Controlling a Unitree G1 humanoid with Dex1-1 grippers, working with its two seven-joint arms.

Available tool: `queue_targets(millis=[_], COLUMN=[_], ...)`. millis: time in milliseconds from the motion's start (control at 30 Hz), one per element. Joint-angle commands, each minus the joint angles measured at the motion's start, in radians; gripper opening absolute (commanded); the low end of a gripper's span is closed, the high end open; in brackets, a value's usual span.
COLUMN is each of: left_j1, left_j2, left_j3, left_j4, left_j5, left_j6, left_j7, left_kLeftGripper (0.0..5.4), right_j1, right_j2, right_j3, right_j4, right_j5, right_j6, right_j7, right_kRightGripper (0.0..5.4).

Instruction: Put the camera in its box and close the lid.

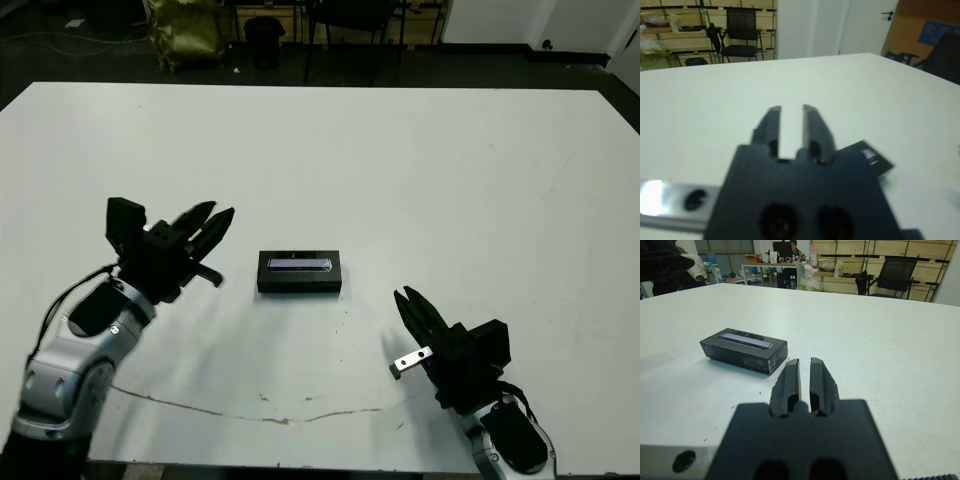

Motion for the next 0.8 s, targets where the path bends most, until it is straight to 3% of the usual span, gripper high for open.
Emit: queue_targets(millis=[33,333,800], left_j1=[0.03,0.002,-0.001], left_j2=[-0.039,-0.165,-0.268], left_j3=[-0.06,-0.164,-0.242], left_j4=[-0.054,-0.003,0.292], left_j5=[0.033,0.111,0.18], left_j6=[0.065,0.091,-0.077], left_j7=[0.064,0.184,0.199], left_kLeftGripper=[0.01,0.01,0.01], right_j1=[0.006,-0.006,0.01], right_j2=[-0.01,-0.004,0.002], right_j3=[0.001,0.014,0.011], right_j4=[-0.012,-0.005,0.006], right_j5=[-0.013,-0.02,-0.013], right_j6=[0.045,0.038,0.014], right_j7=[-0.016,-0.016,-0.006], right_kRightGripper=[0.0,0.0,0.0])
